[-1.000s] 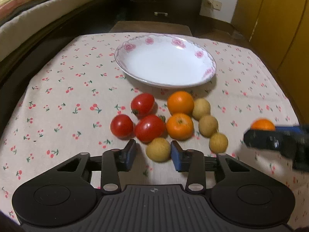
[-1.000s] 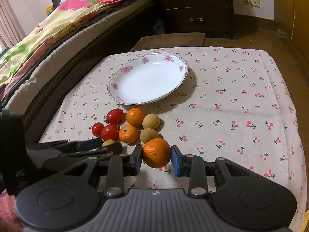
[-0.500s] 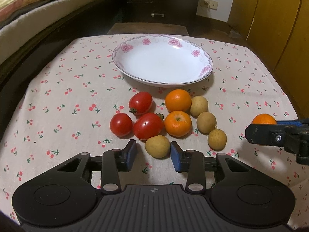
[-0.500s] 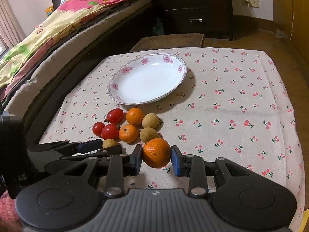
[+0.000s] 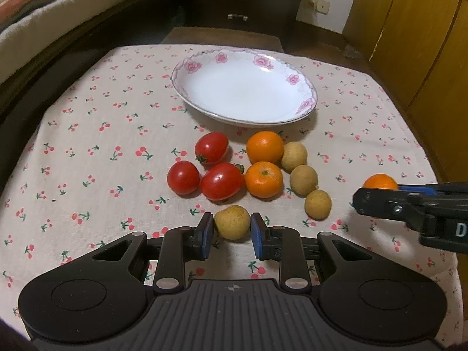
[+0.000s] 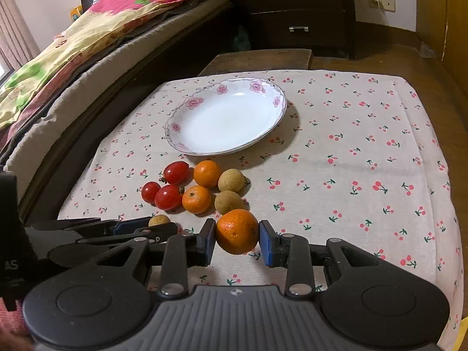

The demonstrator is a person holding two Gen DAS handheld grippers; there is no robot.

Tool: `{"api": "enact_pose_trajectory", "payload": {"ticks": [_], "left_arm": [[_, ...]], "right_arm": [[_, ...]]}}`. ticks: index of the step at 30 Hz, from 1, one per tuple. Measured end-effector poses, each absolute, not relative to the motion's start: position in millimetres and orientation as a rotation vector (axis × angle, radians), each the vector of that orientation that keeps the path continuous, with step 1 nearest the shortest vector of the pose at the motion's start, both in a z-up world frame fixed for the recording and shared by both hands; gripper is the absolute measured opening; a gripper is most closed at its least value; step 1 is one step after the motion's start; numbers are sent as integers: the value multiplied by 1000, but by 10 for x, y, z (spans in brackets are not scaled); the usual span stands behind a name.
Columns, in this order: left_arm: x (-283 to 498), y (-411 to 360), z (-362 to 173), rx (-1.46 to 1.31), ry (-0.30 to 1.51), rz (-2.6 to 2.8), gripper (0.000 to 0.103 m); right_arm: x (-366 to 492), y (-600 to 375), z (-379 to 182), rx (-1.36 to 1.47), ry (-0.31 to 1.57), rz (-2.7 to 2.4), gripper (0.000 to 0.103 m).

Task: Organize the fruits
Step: 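Carry both fruits over the white plate and open both tools to drop them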

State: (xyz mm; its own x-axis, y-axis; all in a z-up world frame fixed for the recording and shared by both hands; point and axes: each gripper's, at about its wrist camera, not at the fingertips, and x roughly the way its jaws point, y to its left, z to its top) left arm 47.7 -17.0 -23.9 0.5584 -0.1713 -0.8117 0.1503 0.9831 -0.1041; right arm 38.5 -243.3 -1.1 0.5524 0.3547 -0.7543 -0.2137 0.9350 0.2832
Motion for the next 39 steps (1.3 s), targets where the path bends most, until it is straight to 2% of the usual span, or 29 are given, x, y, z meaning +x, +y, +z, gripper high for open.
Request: {"api": "enact_pose_trajectory", "payload": {"ticks": [13, 24, 39], "left_arm": [[593, -130, -8, -75, 916, -201, 35], [1003, -150, 174, -65, 866, -200, 35], [1517, -179, -5, -47, 893, -171, 35]], "right_arm": [[468, -2379, 57, 159, 913, 350, 33], [917, -2302, 185, 135, 867, 348, 33], [1588, -2178, -16, 114, 898, 376, 33]]}}
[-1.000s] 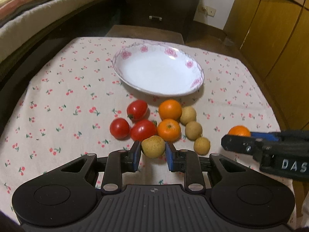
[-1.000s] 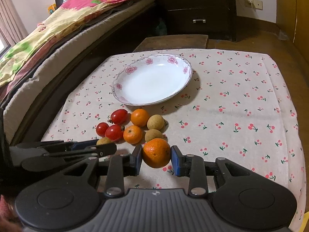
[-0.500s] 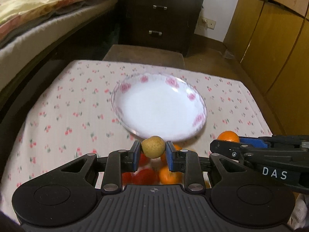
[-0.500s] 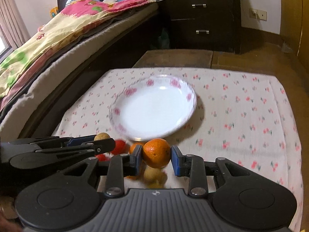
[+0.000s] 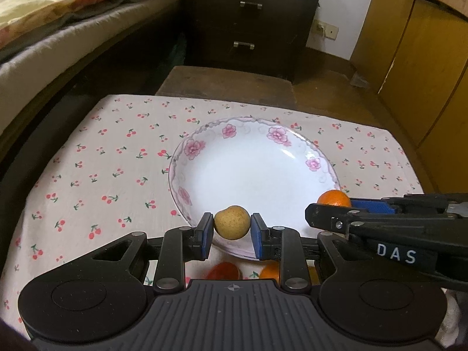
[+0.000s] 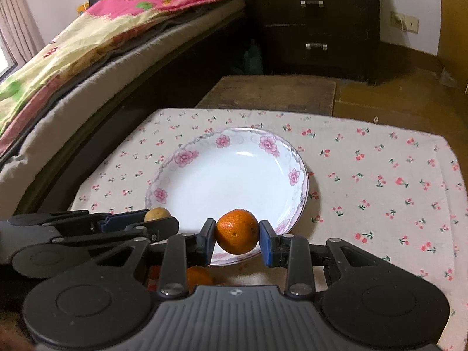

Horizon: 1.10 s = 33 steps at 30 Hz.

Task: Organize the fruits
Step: 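Carry both fruits over the white plate and open both tools to drop them, then withdraw both open tools from the plate back toward the fruit pile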

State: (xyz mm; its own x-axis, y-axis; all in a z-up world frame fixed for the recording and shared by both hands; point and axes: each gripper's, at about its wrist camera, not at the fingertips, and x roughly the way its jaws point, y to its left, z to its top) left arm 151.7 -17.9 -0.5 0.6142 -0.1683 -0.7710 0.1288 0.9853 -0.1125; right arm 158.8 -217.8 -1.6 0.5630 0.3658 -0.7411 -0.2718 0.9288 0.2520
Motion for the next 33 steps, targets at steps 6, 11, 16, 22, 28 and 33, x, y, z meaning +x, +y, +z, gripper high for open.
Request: {"api": "enact_pose_trajectory", "payload": {"ticks": [6, 11, 16, 22, 28, 33], "left_arm": [[1590, -162, -54, -48, 902, -161, 35], [1606, -171, -66, -44, 904, -158, 36], [1608, -175, -63, -43, 900, -155, 37], [1625, -148, -53, -58, 898, -150, 40], [1607, -146, -17, -68, 888, -154, 45], [1581, -132, 19, -74, 879, -156, 47]], "right_arm": [[1697, -2145, -84, 97, 908, 386, 33], [1758, -2135, -120, 88, 914, 386, 33], [1780, -2139, -144, 92, 923, 394, 33], [1775, -2135, -143, 97, 918, 393, 34], [1773, -2175, -104, 111, 900, 388, 34], [1748, -2193, -42, 117, 887, 385, 34]]}}
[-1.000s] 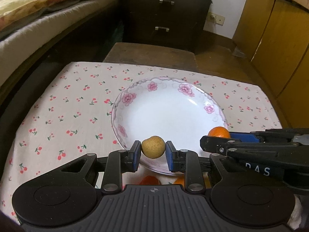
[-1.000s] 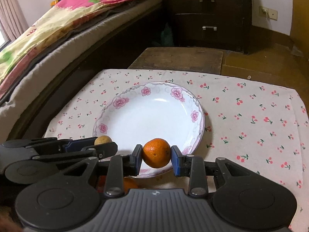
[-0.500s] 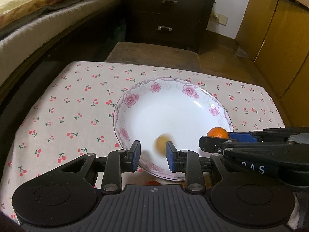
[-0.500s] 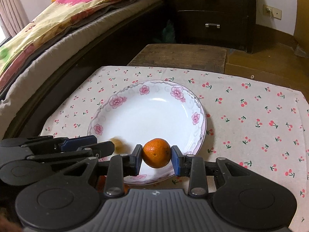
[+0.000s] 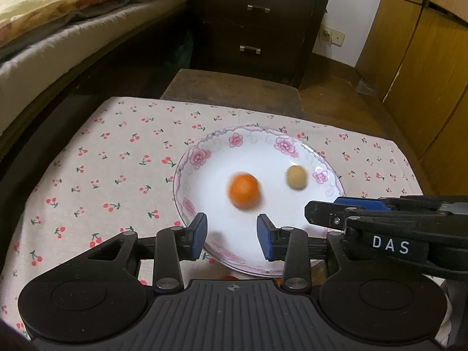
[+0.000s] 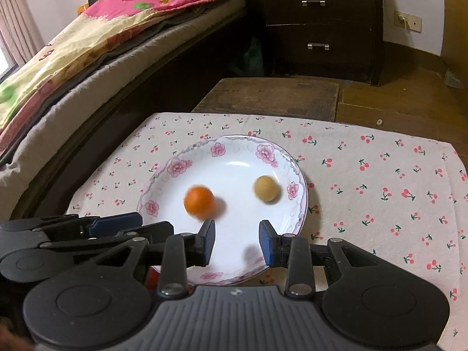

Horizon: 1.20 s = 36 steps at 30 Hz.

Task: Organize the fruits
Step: 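Withdraw both open tools from the plate back toward the fruit pile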

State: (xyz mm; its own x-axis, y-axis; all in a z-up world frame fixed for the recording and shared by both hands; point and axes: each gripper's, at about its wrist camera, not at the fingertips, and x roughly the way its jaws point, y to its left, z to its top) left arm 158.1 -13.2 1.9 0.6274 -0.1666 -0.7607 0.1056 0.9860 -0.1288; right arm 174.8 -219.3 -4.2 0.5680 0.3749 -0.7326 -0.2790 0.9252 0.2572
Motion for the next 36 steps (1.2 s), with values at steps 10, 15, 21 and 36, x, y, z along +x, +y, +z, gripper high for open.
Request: {"api": "enact_pose_trajectory", "payload": {"ticks": [10, 15, 21, 36], "left_arm": [[1425, -17, 144, -90, 860, -153, 48], [1297, 33, 191, -94, 857, -159, 50], [1152, 109, 175, -99, 869, -162, 51], [837, 257, 88, -95, 904, -217, 54]], "right_arm": [[1539, -2162, 99, 104, 875, 387, 34], [1365, -2139, 131, 93, 881, 392, 34], [1150, -2170, 77, 86, 911, 384, 34], [676, -2159, -155, 20, 977, 382, 34]]}}
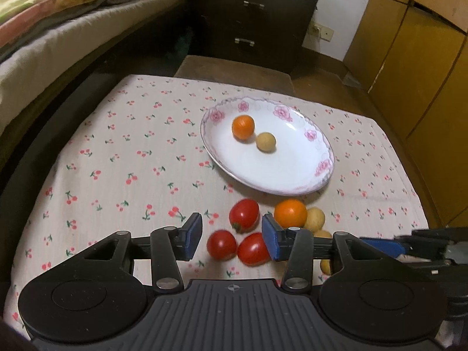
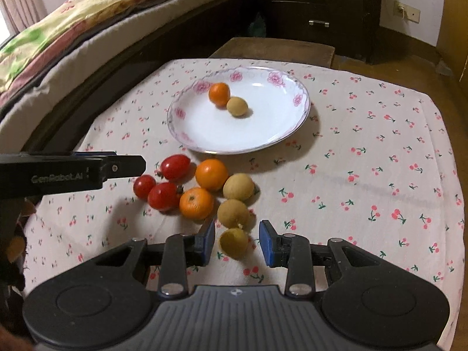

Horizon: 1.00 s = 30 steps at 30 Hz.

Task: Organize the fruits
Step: 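Withdraw both open tools from the plate back toward the fruit pile, then close the left tool on a red tomato and lift it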

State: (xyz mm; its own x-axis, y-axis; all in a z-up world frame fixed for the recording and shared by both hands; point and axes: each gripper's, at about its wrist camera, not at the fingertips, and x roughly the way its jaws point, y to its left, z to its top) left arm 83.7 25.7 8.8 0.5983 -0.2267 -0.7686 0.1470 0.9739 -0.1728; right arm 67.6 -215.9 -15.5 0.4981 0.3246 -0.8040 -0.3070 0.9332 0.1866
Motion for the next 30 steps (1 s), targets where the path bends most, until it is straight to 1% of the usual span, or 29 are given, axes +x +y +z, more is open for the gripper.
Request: {"api": "enact_pose_trajectory", "payload": {"ticks": [6, 13, 20, 30], "left_arm": [[805, 254, 44, -89, 916, -241, 57], [768, 210, -17, -59, 926, -274, 58], [684, 129, -108, 11, 924, -312, 58], [748, 249, -160, 16, 919, -277, 58]], "right_arm": [[686, -2103, -243, 8, 994, 395, 34], [720, -2054, -381, -12, 1022, 392, 34], [710, -2039, -394, -39, 1024, 394, 34], [676, -2090, -386, -29, 1025, 405, 31]]}}
